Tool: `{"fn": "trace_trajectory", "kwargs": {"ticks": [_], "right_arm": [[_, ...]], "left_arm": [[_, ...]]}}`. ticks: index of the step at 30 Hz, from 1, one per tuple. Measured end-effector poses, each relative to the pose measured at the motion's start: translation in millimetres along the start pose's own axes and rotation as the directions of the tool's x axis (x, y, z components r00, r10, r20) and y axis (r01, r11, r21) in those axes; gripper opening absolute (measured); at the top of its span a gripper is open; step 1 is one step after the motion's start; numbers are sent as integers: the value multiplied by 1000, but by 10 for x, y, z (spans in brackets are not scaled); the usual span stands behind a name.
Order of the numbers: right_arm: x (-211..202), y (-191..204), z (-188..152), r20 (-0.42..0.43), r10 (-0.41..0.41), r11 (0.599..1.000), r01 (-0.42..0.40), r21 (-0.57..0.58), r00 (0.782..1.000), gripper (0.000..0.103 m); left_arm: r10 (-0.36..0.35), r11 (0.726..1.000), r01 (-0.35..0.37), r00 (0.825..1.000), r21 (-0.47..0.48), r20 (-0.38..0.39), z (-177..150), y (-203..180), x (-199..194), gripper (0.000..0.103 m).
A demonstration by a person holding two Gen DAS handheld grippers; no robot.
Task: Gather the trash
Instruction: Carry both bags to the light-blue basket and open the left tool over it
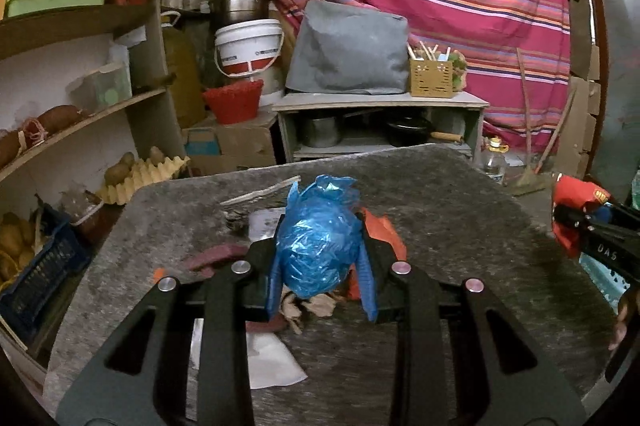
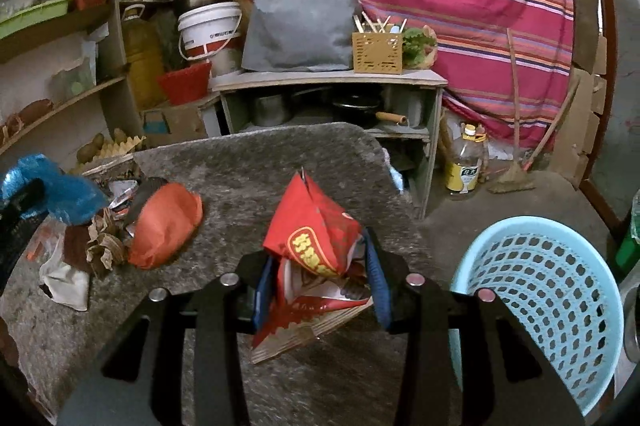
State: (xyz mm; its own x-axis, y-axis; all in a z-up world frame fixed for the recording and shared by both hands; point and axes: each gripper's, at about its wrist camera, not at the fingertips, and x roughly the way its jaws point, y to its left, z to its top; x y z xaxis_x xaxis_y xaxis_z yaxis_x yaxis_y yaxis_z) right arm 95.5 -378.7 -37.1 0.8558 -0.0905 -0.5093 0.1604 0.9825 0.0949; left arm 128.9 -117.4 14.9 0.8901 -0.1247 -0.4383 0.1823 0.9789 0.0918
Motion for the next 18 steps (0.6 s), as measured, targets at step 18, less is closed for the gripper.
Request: {"fn": "trace_trajectory", "kwargs": {"ticks": [18], "right_arm": [[-425, -1694, -102, -32, -241, 963, 243, 112, 970, 41]], "left_arm": [[-286, 952, 282, 958, 118, 13, 184, -1790, -18, 29]]}}
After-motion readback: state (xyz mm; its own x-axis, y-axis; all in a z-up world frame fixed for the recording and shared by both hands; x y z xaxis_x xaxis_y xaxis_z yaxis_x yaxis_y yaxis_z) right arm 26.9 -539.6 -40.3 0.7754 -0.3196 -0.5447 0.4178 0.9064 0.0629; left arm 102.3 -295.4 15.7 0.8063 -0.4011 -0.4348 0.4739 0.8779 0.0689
